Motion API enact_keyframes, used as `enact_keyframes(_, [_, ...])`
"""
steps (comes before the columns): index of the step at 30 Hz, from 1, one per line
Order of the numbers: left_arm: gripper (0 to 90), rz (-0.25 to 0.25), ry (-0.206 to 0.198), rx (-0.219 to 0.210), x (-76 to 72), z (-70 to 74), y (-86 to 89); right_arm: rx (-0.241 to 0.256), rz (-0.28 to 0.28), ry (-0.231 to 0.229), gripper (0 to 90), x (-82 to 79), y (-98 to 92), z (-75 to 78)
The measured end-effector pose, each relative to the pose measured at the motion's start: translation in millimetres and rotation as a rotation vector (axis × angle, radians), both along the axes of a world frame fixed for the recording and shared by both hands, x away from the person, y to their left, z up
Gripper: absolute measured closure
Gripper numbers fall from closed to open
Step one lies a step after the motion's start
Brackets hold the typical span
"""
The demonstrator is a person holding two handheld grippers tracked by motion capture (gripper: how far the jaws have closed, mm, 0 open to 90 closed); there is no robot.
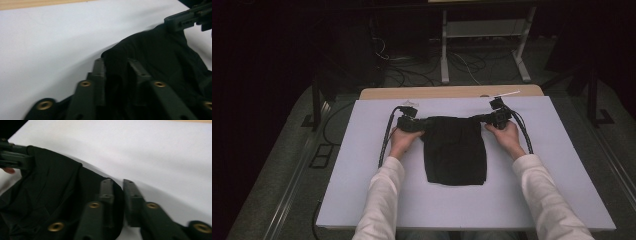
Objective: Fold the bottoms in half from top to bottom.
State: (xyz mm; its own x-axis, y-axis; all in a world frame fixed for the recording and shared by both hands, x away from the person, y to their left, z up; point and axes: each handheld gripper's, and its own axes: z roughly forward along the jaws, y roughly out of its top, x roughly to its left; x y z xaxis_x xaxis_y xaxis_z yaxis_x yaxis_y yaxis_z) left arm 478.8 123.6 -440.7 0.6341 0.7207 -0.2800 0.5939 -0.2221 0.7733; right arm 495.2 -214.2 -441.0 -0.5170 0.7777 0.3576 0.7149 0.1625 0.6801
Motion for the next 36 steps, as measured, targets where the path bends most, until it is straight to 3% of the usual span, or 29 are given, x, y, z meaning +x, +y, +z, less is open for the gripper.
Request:
enact_keyframes(8, [23.5,0.024,0.006,-0.026,-6.3,14.8,10.0,0.012,-0.009,-0.03,17.6,-10.7,-10.7,12.8])
enact_keyframes(13, [4.9,0.01,0.01,-0.062,-11.9,21.9,16.0,0.024,-0.016,-0.031,1.5,-18.4,-21.7,16.5])
enact_keyframes(15, [0.0,0.001,0.01,-0.055,-15.3,23.7,17.9,0.027,-0.013,-0.038,0.0,-22.6,-25.6,18.2])
enact_keyframes(21, [0.0,-0.001,-0.026,-0.045,-28.6,28.7,25.7,0.001,-0.004,-0.06,0.0,-37.4,-34.4,26.7])
enact_keyframes(27, [0.0,-0.012,-0.058,-0.067,-42.0,36.2,31.8,0.009,0.0,-0.087,0.0,-54.9,-44.6,36.4])
enact_keyframes(33, [0.0,-0.014,-0.088,-0.044,-56.6,40.4,35.7,0.011,0.005,-0.105,0.0,-71.3,-51.7,37.5])
enact_keyframes(36, [0.0,-0.009,-0.083,-0.035,-63.6,39.8,39.3,0.009,0.005,-0.116,0.0,-77.8,-53.5,36.4])
